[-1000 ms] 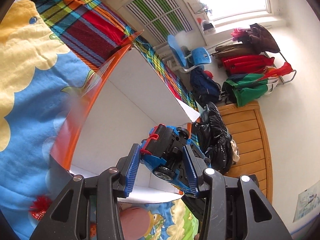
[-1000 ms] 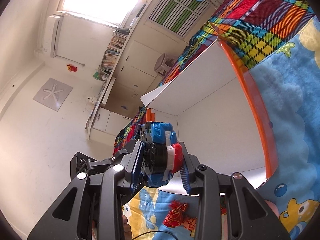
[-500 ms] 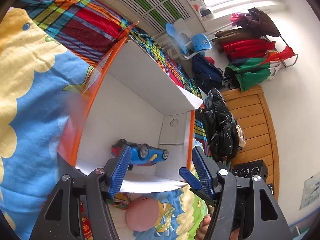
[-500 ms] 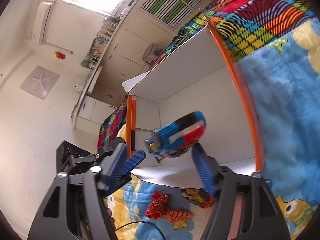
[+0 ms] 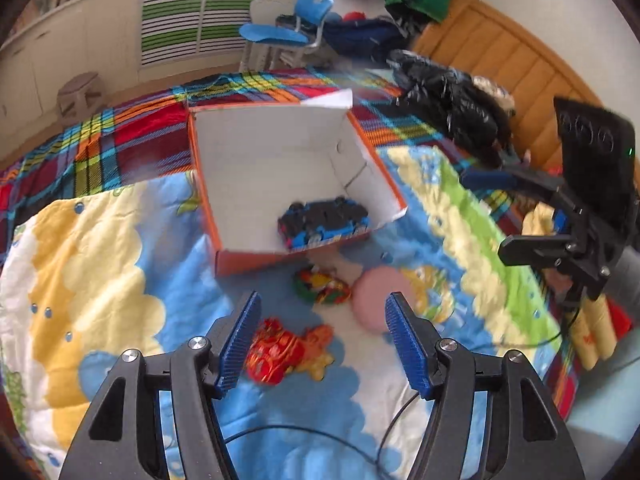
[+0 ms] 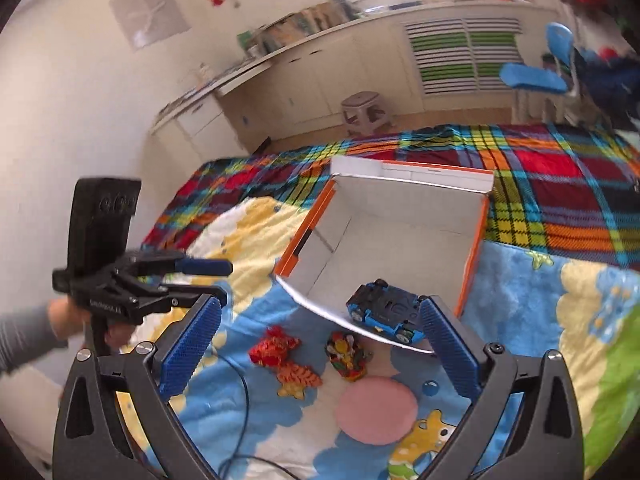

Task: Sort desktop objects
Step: 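Move both grippers to the red embroidered fabric toy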

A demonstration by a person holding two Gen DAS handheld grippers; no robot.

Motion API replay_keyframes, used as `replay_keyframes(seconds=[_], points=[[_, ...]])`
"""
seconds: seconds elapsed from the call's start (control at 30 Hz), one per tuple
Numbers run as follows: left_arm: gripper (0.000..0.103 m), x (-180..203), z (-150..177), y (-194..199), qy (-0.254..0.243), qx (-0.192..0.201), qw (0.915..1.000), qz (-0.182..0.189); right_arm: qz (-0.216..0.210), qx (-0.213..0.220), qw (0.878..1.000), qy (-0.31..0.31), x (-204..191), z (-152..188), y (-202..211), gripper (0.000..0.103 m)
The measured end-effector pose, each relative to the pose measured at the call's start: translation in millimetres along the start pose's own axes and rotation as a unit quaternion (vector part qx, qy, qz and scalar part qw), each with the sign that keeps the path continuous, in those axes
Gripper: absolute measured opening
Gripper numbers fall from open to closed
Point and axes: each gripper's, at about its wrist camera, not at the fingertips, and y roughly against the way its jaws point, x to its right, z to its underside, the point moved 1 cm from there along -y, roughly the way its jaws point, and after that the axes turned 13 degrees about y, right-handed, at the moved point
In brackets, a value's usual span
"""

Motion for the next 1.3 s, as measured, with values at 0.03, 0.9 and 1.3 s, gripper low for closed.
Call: replay_keyframes(seconds=[0.03,0.9,1.3], points=[[0.063,-2.3,12.8,-5.3,-0.017,-0.013,0.9997,-0.015,-0.008,-0.019,1.0,0.022,-10.3,6.5,-7.5,0.101],[0.055,-33.8,53.0,-88.6,-0.121,-0.087,0.9858,-0.077,-0.1,-0.167,0.962,0.191,-68.3,59.8,-165.5,0.084],[0.034,-52.3,61.8,-100.4,-0.151,-0.08,0.9825,-0.073,-0.121,-0.184,0.941,0.257,-87.5,49.6,-200.4,0.067]])
